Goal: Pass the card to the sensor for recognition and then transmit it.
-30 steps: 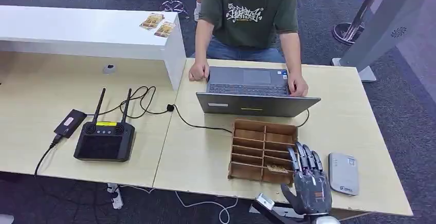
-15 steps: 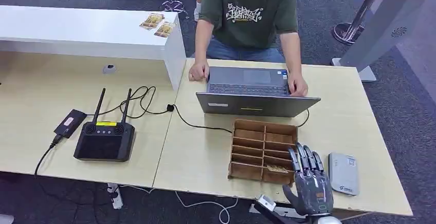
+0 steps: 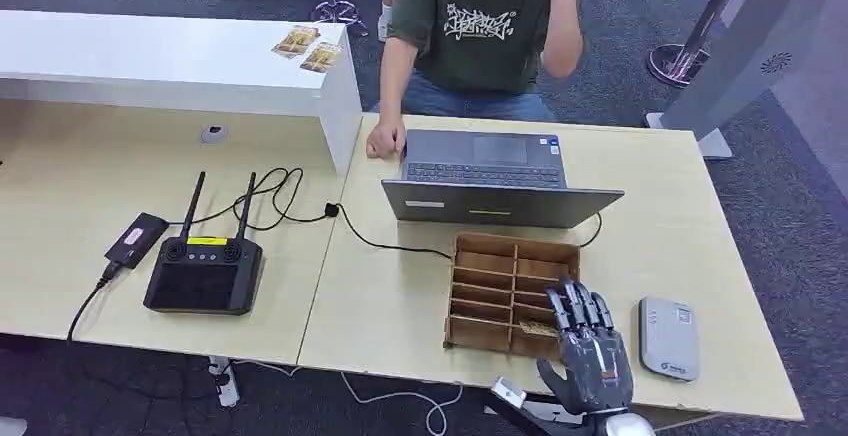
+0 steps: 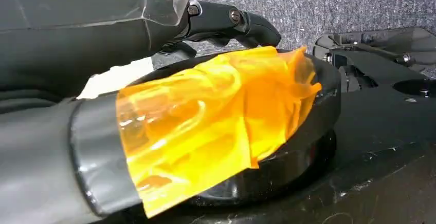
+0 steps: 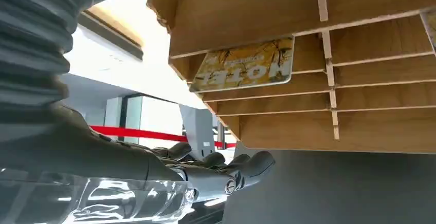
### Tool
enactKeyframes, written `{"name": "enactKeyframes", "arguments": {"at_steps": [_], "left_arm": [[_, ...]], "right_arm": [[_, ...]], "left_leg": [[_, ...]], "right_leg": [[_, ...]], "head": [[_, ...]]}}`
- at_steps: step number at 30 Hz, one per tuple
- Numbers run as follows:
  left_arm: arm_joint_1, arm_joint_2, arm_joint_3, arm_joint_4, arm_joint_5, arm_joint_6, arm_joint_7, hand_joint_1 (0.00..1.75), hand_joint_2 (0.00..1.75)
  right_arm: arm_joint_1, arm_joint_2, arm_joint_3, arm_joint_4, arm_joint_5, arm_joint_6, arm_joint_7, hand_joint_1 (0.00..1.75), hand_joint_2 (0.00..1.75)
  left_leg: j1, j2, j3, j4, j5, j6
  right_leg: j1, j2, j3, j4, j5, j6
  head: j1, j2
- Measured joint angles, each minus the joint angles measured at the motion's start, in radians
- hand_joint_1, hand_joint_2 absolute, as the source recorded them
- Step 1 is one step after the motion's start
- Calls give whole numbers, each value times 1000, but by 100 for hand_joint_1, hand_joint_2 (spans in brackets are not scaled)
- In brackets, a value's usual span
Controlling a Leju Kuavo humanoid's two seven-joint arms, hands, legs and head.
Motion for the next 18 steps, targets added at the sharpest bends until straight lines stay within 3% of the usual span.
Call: {"name": "enactKeyframes", "arguments": {"at_steps": [18], "left_arm": [[0,0,0,0,0,0,0,0,0]], "right_arm": [[0,0,3,2,6,2,7,0,175]], "left_leg": [[0,0,0,0,0,0]], "right_leg": [[0,0,0,0,0,0]], "head": [[0,0]]}}
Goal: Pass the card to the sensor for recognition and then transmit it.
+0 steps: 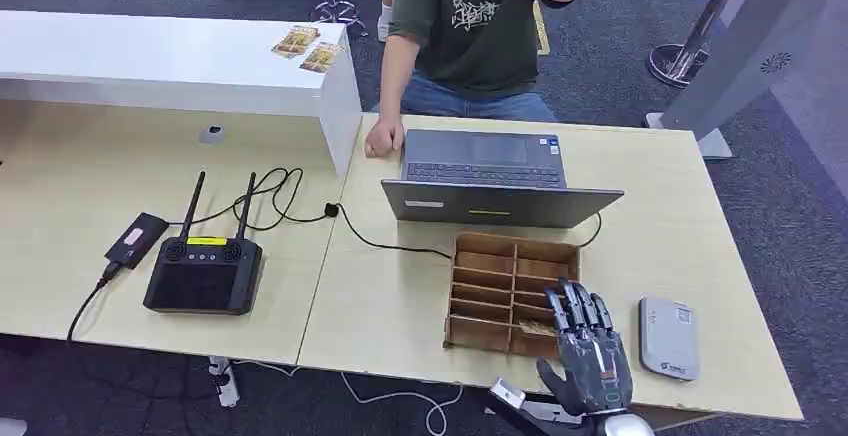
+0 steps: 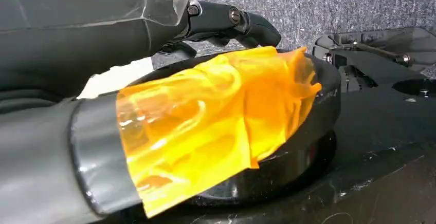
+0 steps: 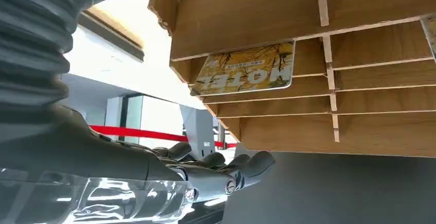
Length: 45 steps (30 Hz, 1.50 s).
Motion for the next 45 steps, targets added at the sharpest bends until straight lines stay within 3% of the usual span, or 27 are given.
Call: {"name": "enactKeyframes", "arguments": {"at_steps": [4,5,6,7,8,12,13,14,15,16,17,19,22,27,28,29,31,32,45], "left_arm": [[0,0,0,0,0,0,0,0,0],[0,0,0,0,0,0,0,0,0],[0,0,0,0,0,0,0,0,0],[0,0,0,0,0,0,0,0,0],[0,0,0,0,0,-1,-1,0,0],[1,0,0,0,0,-2,-2,0,0],[1,0,0,0,0,-2,-3,0,0],[1,0,0,0,0,-3,-3,0,0],[1,0,0,0,0,-3,-3,0,0],[1,0,0,0,0,-3,-3,0,0],[2,0,0,0,0,-3,-3,0,0],[2,0,0,0,0,-4,-3,0,0],[2,0,0,0,0,-4,-3,0,0],[2,0,0,0,0,-4,-3,0,0],[2,0,0,0,0,-4,-3,0,0],[2,0,0,0,0,-4,-3,0,0],[2,0,0,0,0,-4,-3,0,0],[2,0,0,0,0,-4,-3,0,0],[4,0,0,0,0,-6,-3,0,0]], "right_arm": [[0,0,0,0,0,0,1,3,175],[0,0,0,0,0,2,2,28,175],[0,0,0,0,0,4,2,28,175],[0,0,0,0,-1,5,2,145,175],[0,0,0,0,-2,5,3,162,175],[0,0,0,-2,-2,10,5,169,175],[0,0,0,-3,-2,11,5,154,175],[0,0,0,-4,-2,12,5,124,175],[0,0,0,-5,-2,12,5,115,175],[1,0,0,-5,-2,13,5,73,175],[0,0,0,-5,-2,13,6,58,175],[1,0,0,-6,-2,14,6,58,175],[0,0,0,-6,-2,14,6,70,175],[0,0,0,-6,-2,14,6,70,175],[0,0,0,-6,-2,14,6,80,175],[0,0,0,-6,-2,14,6,133,175],[0,0,0,-6,-2,14,6,140,175],[1,0,0,-6,-2,14,6,169,175],[0,0,0,-11,-1,8,7,175,175]], "left_leg": [[0,0,0,0,0,0],[0,0,0,0,0,0],[0,0,0,0,0,0],[0,0,0,0,0,0],[0,0,0,0,0,0],[0,0,0,0,0,0],[0,0,0,0,0,0],[0,0,0,0,0,0],[0,0,0,0,0,0],[0,0,0,0,0,0],[0,0,0,0,0,0],[0,0,0,0,0,0],[0,0,0,0,0,0],[0,0,0,0,0,0],[0,0,0,0,0,0],[0,0,0,0,0,0],[0,0,0,0,0,0],[0,0,0,0,0,0],[0,0,0,0,0,0]], "right_leg": [[0,0,0,0,0,0],[0,0,0,0,0,0],[0,0,0,0,0,0],[0,0,0,0,0,0],[0,0,0,0,0,0],[0,0,0,0,0,0],[0,0,0,0,0,0],[0,0,0,0,0,0],[0,0,0,0,0,0],[0,0,0,0,0,0],[0,0,0,0,0,0],[0,0,0,0,0,0],[0,0,0,0,0,0],[0,0,0,0,0,0],[0,0,0,0,0,0],[0,0,0,0,0,0],[0,0,0,0,0,0],[0,0,0,0,0,0],[0,0,0,0,0,0]], "head": [[0,0],[0,0],[0,0],[0,0],[0,0],[0,0],[0,0],[0,0],[0,0],[0,0],[0,0],[0,0],[0,0],[0,0],[0,0],[0,0],[0,0],[0,0],[0,0]]}}
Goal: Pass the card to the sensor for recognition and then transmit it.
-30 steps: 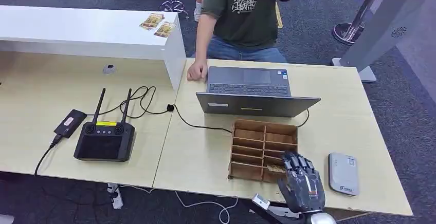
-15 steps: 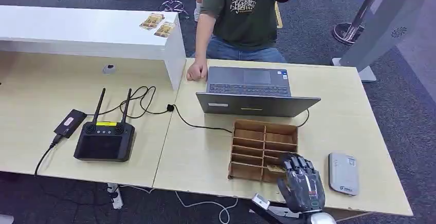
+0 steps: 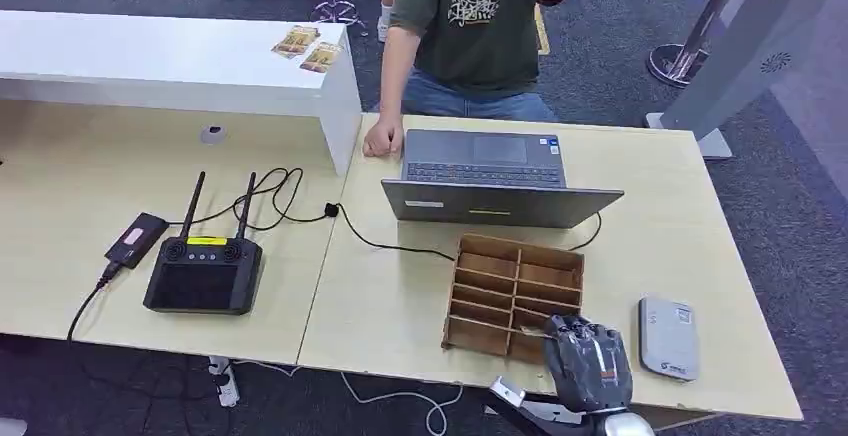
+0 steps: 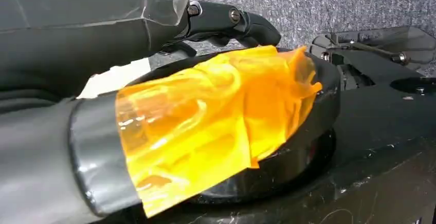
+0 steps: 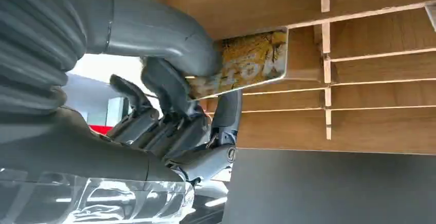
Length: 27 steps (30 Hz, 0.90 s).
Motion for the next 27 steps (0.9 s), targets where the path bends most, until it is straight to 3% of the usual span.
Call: {"name": "enactKeyframes", "arguments": {"at_steps": [23,27], "left_arm": [[2,-1,0,0,0,-1,-5,0,0],[3,-5,0,0,0,-1,-8,0,0]], "right_arm": [[12,0,-7,-55,8,-47,1,175,175],[37,8,-34,-114,-2,-119,-1,175,175]], "left_leg": [[0,0,0,0,0,0],[0,0,0,0,0,0]], "right_leg": [[0,0,0,0,0,0],[0,0,0,0,0,0]], "head": [[0,0],[0,0]]}}
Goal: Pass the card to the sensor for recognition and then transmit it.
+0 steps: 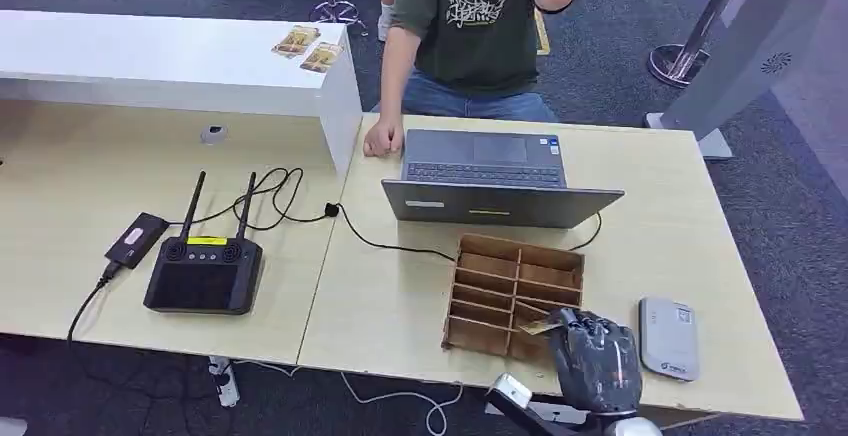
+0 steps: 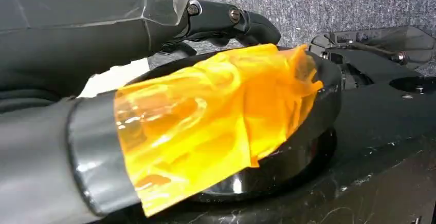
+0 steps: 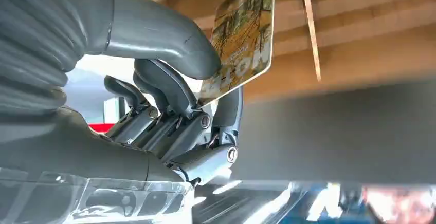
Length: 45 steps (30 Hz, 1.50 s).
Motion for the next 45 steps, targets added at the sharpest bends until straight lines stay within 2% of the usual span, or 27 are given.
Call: {"name": "enactKeyframes", "arguments": {"at_steps": [8,12,14,20,29,35,45], "left_arm": [[2,-5,0,4,0,0,-12,0,0],[4,-10,0,9,0,0,-19,0,0],[4,-12,0,12,0,0,-20,0,0],[4,-21,0,24,0,0,-31,0,0],[4,-29,0,34,0,0,-32,0,0],[4,-29,0,34,0,0,-32,0,0],[4,-29,0,34,0,0,-31,0,0]], "right_arm": [[61,26,-93,-150,-79,-77,-47,175,175],[93,54,-150,-210,-118,-110,-70,175,175],[111,75,-182,-240,-150,-112,-105,175,175],[154,189,-328,-316,-271,-117,-269,175,175],[179,370,-535,-391,-414,-118,-438,175,175],[170,430,-598,-399,-453,-118,-462,175,175],[115,440,-616,-371,-473,-118,-435,175,175]], "left_leg": [[0,0,0,0,0,0],[0,0,0,0,0,0],[0,0,0,0,0,0],[0,0,0,0,0,0],[0,0,0,0,0,0],[0,0,0,0,0,0],[0,0,0,0,0,0]], "right_leg": [[0,0,0,0,0,0],[0,0,0,0,0,0],[0,0,0,0,0,0],[0,0,0,0,0,0],[0,0,0,0,0,0],[0,0,0,0,0,0],[0,0,0,0,0,0]], "head": [[0,0],[0,0],[0,0],[0,0],[0,0],[0,0],[0,0]]}}
